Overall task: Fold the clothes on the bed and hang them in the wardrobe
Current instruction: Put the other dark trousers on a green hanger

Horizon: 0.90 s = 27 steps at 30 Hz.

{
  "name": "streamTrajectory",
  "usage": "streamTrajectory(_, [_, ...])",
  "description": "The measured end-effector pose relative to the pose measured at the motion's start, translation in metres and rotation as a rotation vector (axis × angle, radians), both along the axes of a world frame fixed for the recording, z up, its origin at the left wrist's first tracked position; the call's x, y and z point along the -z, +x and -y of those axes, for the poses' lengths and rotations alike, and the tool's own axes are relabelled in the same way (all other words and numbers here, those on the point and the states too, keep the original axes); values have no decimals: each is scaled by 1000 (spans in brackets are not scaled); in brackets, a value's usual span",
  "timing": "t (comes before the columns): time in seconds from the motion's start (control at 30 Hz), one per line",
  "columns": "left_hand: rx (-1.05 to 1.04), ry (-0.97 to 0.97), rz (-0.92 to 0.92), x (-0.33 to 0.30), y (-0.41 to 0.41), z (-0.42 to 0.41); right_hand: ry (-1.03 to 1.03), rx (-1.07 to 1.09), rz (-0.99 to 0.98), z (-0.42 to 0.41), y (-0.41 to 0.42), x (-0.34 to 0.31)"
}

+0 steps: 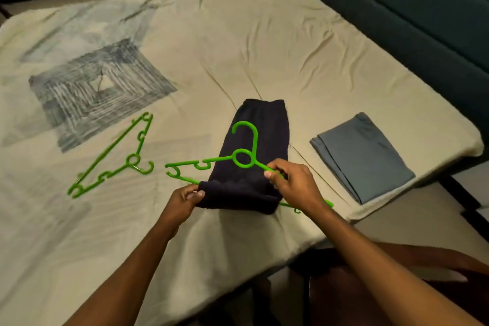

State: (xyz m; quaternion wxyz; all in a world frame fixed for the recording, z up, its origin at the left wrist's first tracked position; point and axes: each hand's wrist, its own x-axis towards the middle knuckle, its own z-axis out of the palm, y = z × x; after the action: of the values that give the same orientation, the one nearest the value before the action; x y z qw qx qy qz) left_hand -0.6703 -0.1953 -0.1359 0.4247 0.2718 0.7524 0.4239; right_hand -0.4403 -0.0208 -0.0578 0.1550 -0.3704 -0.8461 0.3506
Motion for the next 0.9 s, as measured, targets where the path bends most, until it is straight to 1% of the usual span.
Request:
streamTrajectory(0.13, [-7, -23, 2, 28, 2, 15, 218, 34, 42, 18, 1, 27])
streamTrajectory(0.2, [-53, -40, -15, 35, 5, 18, 328, 83, 46, 23, 0, 42])
streamTrajectory(0.27, [-116, -58, -43, 39, 11, 19, 375, 113, 84, 28, 1, 56])
streamTrajectory(0.33, [-114, -76, -40, 47, 14, 20, 357, 130, 160, 31, 1, 70])
streamTrajectory(0.4, [-68, -75, -5, 57, 16, 22, 292, 103, 262, 33, 1, 84])
streamTrajectory(0.5, [-30, -92, 90, 68, 21, 23, 112, -66, 437, 33, 2, 101])
streamTrajectory(0.57, [-3, -128, 149, 77, 24, 24, -7, -118, 471, 36, 4, 113])
streamTrajectory(0.6, [14, -147, 169, 80, 25, 25, -14, -109, 470, 38, 5, 117])
streamTrajectory(0.73, [46, -167, 234, 93, 23, 31, 150, 14, 462, 36, 8, 138])
streamTrajectory(0.9, [159, -106, 331, 89, 14, 39, 296, 139, 526, 9, 8, 155])
